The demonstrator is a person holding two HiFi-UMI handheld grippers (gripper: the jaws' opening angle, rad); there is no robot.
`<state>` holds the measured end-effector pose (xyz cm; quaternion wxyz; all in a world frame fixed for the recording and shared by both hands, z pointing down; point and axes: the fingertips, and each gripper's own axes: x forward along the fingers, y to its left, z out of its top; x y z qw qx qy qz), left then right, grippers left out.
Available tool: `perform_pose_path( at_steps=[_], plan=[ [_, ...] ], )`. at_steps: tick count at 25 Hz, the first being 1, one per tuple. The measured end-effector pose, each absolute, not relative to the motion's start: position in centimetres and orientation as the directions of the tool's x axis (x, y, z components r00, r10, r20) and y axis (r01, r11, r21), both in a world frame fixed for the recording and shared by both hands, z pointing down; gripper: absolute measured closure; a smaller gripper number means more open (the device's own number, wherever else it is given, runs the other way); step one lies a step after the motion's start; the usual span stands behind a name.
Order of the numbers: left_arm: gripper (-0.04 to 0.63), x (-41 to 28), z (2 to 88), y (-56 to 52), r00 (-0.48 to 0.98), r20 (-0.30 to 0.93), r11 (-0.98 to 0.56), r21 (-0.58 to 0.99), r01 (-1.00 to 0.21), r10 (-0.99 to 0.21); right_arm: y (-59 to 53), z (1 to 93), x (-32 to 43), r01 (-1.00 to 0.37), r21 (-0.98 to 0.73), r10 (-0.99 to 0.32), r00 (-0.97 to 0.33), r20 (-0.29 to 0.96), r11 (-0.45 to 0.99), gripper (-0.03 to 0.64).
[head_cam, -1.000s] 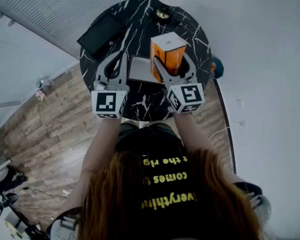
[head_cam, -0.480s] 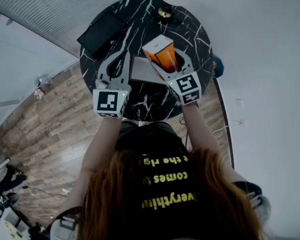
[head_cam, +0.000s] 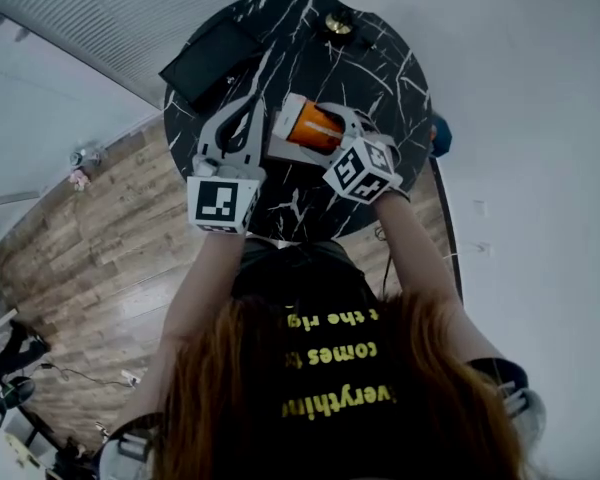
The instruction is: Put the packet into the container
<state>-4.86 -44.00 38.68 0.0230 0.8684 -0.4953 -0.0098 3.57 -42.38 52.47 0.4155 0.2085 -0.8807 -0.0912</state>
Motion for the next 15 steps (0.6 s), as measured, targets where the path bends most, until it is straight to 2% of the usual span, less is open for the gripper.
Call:
perform_pose_path(
  at_steps=[6,15],
  plan=[
    [0.595,-5.0,38.9,-44.1,0.504,0.011,-0.503,0.048,-0.863,-0.864,-41.5,54.9,3.0,-0.138,0.314,-0.339,-0.512,0.789,0.939,0.282],
    [0.595,-5.2,38.8,-43.9,0.491,0.004,-0.491,0.035,-0.871,-0.871,-41.1,59.7,3.6,-0.117,0.132,-0.169,-0.413,0.895,0.984,0.282]
  ],
)
